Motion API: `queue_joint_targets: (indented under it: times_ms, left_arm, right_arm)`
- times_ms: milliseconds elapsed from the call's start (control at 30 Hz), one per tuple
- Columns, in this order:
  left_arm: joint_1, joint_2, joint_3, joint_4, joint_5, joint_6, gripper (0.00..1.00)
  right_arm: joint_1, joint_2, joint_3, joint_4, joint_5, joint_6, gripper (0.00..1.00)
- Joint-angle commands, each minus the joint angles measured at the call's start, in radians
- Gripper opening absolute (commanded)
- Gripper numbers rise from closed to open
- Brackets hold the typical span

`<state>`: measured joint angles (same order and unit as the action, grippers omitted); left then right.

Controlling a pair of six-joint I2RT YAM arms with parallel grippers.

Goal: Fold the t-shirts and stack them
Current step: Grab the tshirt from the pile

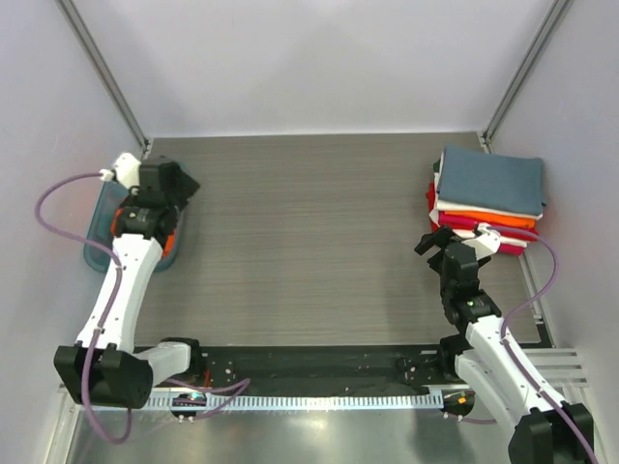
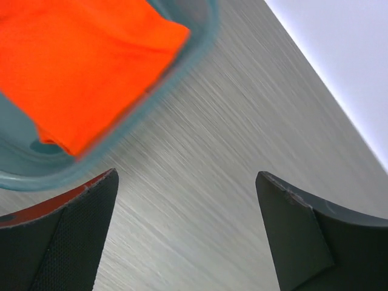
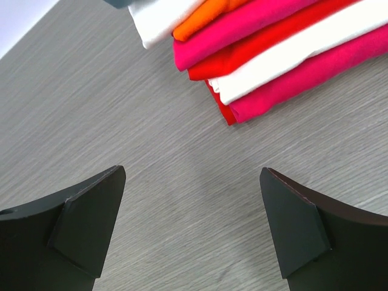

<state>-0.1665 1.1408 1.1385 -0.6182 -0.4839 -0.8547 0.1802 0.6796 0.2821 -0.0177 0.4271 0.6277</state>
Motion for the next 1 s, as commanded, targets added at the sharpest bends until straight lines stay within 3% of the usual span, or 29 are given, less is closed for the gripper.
queue_joint_targets:
  times_ms: [0,167,300,433,633,733,833,933,967]
  left_arm:
    - [0.201,0.040,0.073,-0.109,0.092,-0.044,0.93]
    - [0.378,0.115,0.109,-0.075,0.099,-0.119,0.86]
    - [0.421,0.271,0.165,-0.080,0.090,-0.179,0.81]
    - [0.436,0.446,0.245,-0.141,0.041,-0.276,0.82]
    - [0.469,0.687,0.391,-0.245,-0.025,-0.296,0.88]
    - [0.504,0.781,0.408,-0.241,0.014,-0.287,0.88]
    - [0.530,0.846,0.412,-0.241,0.027,-0.277,0.77]
    - [0.539,0.846,0.379,-0.244,-0.024,-0.313,0.48]
    - [0.541,0.835,0.374,-0.236,-0.022,-0.317,0.31]
  right_arm:
    - [0.001,-0.032,-0.001,0.024,0.019,0.000,1.00]
    - [0.001,-0.052,-0.008,0.024,0.002,0.003,1.00]
    - [0.001,-0.072,-0.015,0.024,0.009,0.003,1.00]
    - [0.001,-0.081,-0.015,0.024,-0.019,0.003,1.00]
    - [0.001,-0.074,-0.015,0.024,-0.008,0.006,1.00]
    - [0.001,-0.071,-0.014,0.024,-0.013,0.004,1.00]
    - [0.001,-0.065,-0.012,0.024,-0.013,0.004,1.00]
    - [0.001,-0.061,-0.012,0.024,-0.011,0.006,1.00]
    - [0.001,-0.060,-0.011,0.024,-0.010,0.006,1.00]
